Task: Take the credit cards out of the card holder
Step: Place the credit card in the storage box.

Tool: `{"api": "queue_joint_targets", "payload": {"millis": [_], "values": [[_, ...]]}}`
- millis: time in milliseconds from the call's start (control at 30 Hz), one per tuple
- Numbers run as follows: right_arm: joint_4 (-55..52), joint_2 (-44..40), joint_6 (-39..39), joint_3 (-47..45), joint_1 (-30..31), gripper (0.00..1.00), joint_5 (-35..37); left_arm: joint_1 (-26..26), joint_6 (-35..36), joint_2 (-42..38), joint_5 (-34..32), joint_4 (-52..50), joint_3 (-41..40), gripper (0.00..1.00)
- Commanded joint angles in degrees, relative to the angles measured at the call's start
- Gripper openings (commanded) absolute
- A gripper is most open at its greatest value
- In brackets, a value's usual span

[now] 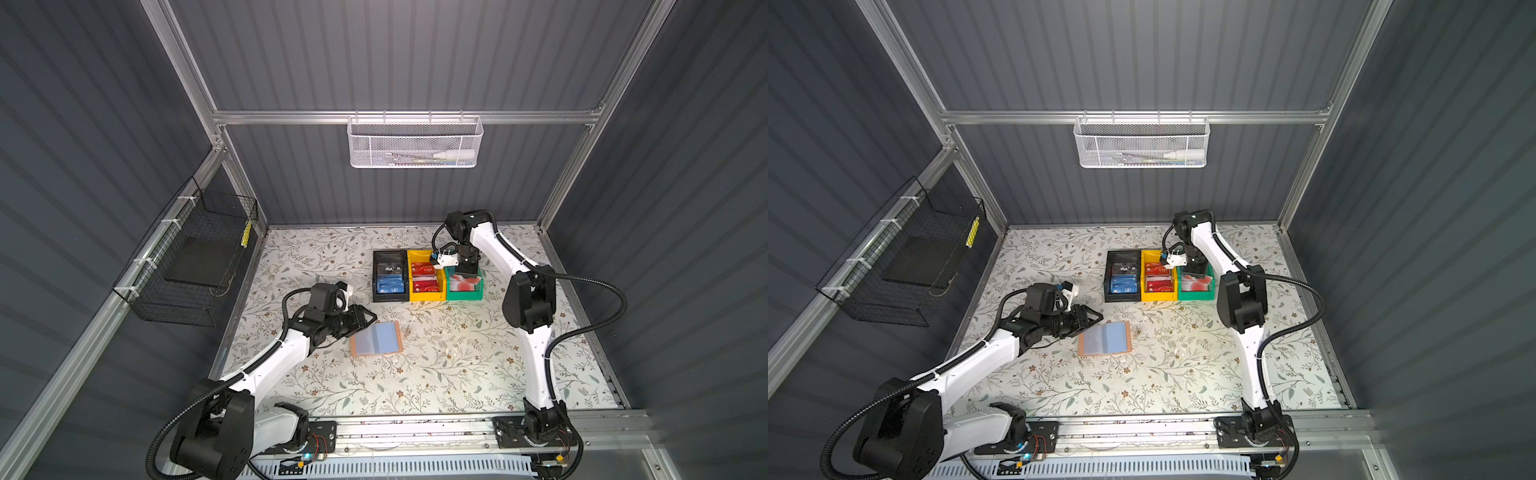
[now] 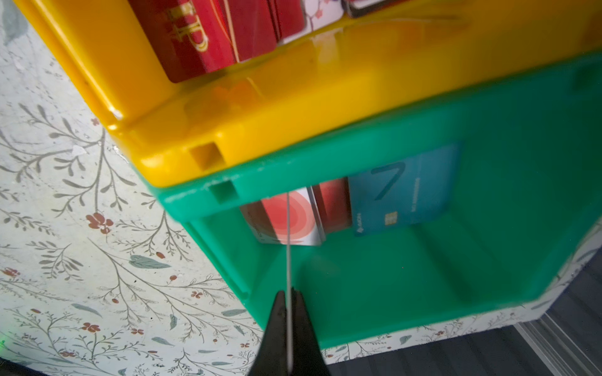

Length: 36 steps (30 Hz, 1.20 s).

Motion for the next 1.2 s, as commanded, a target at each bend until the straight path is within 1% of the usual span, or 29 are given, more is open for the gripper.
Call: {"api": "queue_joint_targets", "payload": {"millis": [0,500,600,733,1000,1167], "values": [[-0.67,0.80,-1.45,-1.54,0.46,0.00,-0.92,0.36,1.57,0.76,0.07,-0.26,1.74,0.46],[-0.49,2.47,-1.97,-3.77,1.69,0.00,-2.65,0.54,1.52,2.43,0.64,0.89,1.53,0.46],[-0.56,2.47,-1.41,-3.79,1.65,0.05,-4.04,0.63,1.57,2.42,0.52,0.98,1.30,0.46],[-0.15,2.56,-1.15,-4.22,1.70,0.11,-3.64,0.76,1.58,2.34,0.58,1.05,0.89,0.46],[0.93,2.65,-0.68,-4.15,1.50,0.17,-3.91,0.93,1.90,1.98,0.53,0.97,0.43,0.46],[3.23,2.67,1.26,-3.53,0.78,0.21,-3.22,1.02,1.85,2.09,0.59,0.93,0.34,0.46]]}}
